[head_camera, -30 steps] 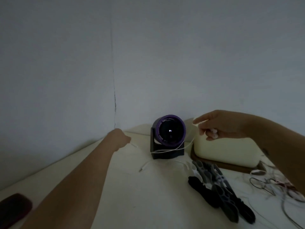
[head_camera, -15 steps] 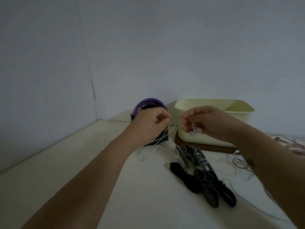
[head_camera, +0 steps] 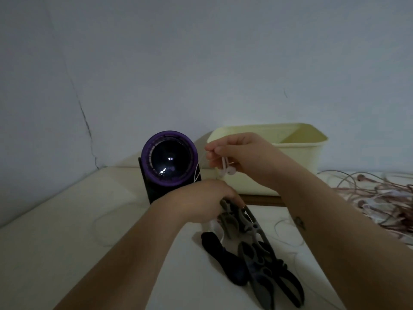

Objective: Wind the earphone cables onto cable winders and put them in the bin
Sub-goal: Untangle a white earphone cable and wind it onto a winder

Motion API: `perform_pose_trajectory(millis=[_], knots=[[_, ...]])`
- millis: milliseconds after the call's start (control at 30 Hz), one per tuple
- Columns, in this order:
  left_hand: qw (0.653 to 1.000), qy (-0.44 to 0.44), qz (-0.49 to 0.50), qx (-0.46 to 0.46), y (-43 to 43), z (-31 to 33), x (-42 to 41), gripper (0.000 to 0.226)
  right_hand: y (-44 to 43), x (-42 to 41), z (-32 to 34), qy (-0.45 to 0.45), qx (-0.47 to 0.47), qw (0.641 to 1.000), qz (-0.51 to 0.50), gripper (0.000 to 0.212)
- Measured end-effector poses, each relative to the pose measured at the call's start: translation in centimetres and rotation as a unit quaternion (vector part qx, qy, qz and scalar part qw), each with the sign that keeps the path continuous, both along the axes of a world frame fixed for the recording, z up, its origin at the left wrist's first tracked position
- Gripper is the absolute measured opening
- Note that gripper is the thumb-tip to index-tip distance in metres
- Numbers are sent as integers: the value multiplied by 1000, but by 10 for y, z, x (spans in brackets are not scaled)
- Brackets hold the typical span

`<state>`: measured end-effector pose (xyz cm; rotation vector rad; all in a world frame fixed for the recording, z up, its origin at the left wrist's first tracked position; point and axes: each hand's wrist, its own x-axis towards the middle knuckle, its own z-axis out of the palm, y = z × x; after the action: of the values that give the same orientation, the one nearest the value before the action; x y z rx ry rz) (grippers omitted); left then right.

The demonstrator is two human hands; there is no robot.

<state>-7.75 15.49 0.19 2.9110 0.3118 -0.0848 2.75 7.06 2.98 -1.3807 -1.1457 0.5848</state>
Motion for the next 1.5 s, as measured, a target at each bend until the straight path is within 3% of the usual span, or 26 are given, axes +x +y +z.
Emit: perform_pose_trajectory(millis=[233, 567, 767, 933, 1033, 1100, 1300, 1367, 1500], knots=[[998, -50, 40, -29, 36, -5, -10, 39, 2, 4, -4, -52, -28, 998, -13, 19], [998, 49, 24, 34, 38, -32, -10, 34, 1, 3, -8, -108, -65, 992, -30, 27], [996, 41, 59, 43, 41, -30, -16, 33, -7, 4, -6, -220, -99, 970, -30, 34], [994, 18, 81, 64, 35, 9, -42, 27, -19, 3, 6, -393, -84, 911, -87, 24], [995, -13, 102, 7, 25, 38, -63, 14, -27, 0, 15, -416, -64, 901, -104, 22], [989, -44, 114, -89, 23, 52, -76, 10, -31, -1, 19, -425, -57, 897, -110, 20], [920, -200, 150, -302, 26, 60, -79, 21, -38, -2, 25, -452, -60, 883, -111, 15], [887, -227, 180, -360, 23, 56, -68, 28, -41, -4, 26, -436, -70, 892, -93, 13], [872, -211, 190, -400, 14, 44, -49, 28, -45, -8, 28, -359, -76, 929, -43, 15]])
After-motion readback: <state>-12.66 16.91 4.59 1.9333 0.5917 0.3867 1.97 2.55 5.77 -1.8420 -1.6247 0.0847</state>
